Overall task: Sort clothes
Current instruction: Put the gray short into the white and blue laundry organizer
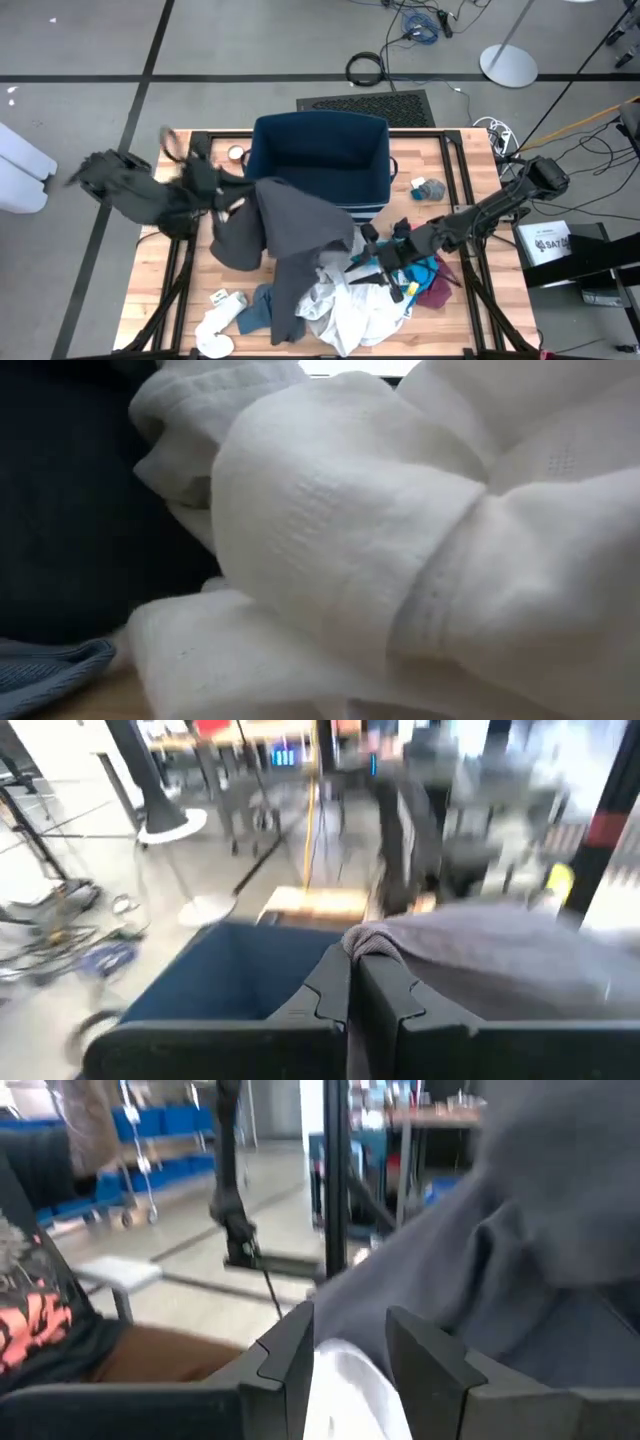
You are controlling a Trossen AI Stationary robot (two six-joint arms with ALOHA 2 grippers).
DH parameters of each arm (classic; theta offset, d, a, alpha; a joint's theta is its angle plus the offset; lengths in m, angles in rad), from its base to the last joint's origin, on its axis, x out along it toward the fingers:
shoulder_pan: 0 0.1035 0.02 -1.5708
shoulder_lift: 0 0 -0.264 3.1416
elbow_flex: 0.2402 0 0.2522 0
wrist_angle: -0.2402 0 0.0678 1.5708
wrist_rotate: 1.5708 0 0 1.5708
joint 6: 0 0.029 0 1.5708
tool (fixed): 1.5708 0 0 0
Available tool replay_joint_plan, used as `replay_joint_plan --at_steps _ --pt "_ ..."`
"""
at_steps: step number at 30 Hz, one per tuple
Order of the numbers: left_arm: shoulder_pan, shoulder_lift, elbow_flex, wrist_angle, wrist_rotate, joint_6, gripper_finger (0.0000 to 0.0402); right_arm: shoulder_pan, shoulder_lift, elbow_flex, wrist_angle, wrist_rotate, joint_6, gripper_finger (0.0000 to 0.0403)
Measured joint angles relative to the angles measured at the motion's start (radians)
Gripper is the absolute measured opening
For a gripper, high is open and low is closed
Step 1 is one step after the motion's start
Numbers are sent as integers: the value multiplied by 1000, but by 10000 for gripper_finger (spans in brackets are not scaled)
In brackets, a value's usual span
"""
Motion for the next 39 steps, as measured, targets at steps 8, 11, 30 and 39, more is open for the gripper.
replay_joint_plan --at_steps 8,11,30,39 --pt "0 -31 0 222 16 3 11 16 91 2 236 241 -180 116" --pt "0 -27 0 218 28 2 11 9 173 49 239 401 -182 116" --pt "0 -11 0 174 35 0 11 -17 571 614 10 567 -279 116" --pt "0 -7 0 165 35 0 11 -16 574 614 -155 764 -248 59"
